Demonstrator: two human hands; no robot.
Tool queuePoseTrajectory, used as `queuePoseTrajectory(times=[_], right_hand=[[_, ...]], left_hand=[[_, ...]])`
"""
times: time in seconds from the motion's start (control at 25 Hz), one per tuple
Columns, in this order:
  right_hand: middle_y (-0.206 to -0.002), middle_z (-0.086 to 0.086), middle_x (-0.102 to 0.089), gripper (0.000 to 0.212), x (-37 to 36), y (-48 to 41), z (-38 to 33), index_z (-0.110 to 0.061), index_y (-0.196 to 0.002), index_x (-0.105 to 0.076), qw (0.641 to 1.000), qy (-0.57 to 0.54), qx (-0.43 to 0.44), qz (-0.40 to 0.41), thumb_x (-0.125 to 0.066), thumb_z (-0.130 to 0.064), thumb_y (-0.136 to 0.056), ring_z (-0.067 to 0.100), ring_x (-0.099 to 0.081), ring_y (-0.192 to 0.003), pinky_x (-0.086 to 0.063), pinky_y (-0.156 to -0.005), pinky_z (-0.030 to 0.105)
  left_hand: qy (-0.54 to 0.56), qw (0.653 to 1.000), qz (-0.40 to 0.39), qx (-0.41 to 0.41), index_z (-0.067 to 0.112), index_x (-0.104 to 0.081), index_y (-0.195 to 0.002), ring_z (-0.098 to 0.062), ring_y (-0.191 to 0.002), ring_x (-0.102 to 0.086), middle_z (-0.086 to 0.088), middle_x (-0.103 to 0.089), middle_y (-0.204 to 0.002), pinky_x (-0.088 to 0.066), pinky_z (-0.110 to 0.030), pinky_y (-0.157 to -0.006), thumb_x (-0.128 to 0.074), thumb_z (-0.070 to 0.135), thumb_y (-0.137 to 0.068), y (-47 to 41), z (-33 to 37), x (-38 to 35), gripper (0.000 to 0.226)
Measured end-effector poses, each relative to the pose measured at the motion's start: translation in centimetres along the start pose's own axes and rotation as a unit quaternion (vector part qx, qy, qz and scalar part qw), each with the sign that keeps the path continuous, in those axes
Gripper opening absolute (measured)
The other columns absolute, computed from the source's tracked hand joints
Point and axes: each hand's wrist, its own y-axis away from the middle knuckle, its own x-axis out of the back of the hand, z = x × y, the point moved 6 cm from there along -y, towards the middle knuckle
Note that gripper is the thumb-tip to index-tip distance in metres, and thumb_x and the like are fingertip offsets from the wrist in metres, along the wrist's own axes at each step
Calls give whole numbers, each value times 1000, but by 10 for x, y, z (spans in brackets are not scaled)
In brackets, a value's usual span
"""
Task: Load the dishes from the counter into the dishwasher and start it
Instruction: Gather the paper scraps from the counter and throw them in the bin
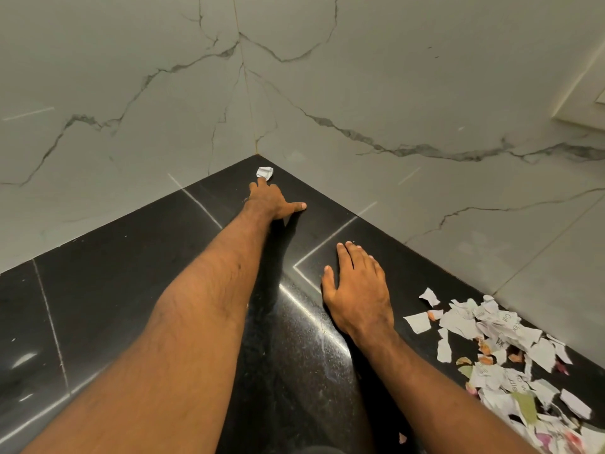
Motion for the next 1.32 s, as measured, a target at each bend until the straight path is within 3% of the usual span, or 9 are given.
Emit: queuePoseTrajectory(times=[0.08,0.2,0.28,0.56,0.72,0.88,1.04,1.16,1.32], right_hand=[[-168,1,-32,66,-1,0,0,-19,-163,-30,1000,1,-3,-7,-28,-52,-106,17,-26,-156,-17,-130,41],[-169,0,-29,66,-3,-1,1,-20,-164,-28,1000,-5,-2,-10,-28,-52,-107,16,-23,-157,-15,-130,41],[-170,0,-27,66,-3,-2,2,-21,-164,-26,1000,-4,0,-11,-27,-53,-107,15,-21,-157,-14,-131,41],[-171,-1,-25,65,-3,-1,2,-21,-165,-25,1000,-9,2,-7,-27,-52,-107,14,-19,-158,-11,-131,39],[-171,0,-25,66,-2,-1,1,-20,-165,-25,1000,-12,0,-8,-27,-52,-107,15,-19,-158,-11,-131,39],[-170,1,-28,66,-2,-1,1,-19,-164,-27,1000,-9,1,-4,-27,-52,-107,15,-22,-157,-13,-130,40],[-171,9,-23,70,3,0,2,-11,-164,-21,999,-22,-20,25,-32,-48,-106,22,-22,-157,-17,-130,42],[-174,10,-12,67,10,2,1,-9,-166,-11,997,-24,-30,70,-28,-41,-110,22,-14,-160,-13,-131,44],[-171,4,-24,55,18,8,-6,-14,-163,-28,994,-50,28,98,-24,-36,-112,16,-19,-158,-17,-129,43]], left_hand=[[0,1000,18,-15,13,-36,-156,-37,-155,-6,-7,-3,-170,-19,-69,-118,-53,84,-83,-8,-3,2,104],[24,999,15,-25,18,-21,-162,-37,-157,13,-2,12,-172,-10,-72,-118,-49,79,-90,-20,-8,-1,99],[25,999,14,-20,18,-11,-164,-37,-157,12,-2,13,-172,-10,-72,-118,-47,74,-94,-26,-8,-1,96],[48,999,1,6,17,-9,-164,-35,-158,0,-12,-8,-172,-2,-65,-122,-36,60,-105,-25,-5,2,77],[-7,999,28,-16,16,-20,-160,-36,-155,-14,-14,-28,-165,-14,-65,-120,-34,54,-105,-22,-9,-1,68],[-20,990,116,-75,15,-40,-146,-32,-140,-34,-7,-45,-153,-27,-62,-114,-31,45,-106,2,-14,-23,51],[94,970,179,-135,29,-28,-156,-24,-142,-38,-3,-51,-148,-19,-59,-122,-37,34,-106,53,-7,-48,51],[123,955,152,-225,34,-14,-161,-18,-142,-42,1,-51,-152,-22,-57,-124,-41,26,-106,99,15,-61,62],[211,913,83,-340,38,-5,-163,-10,-136,-52,10,-53,-152,-33,-42,-121,-32,31,-112,191,47,-77,59]])
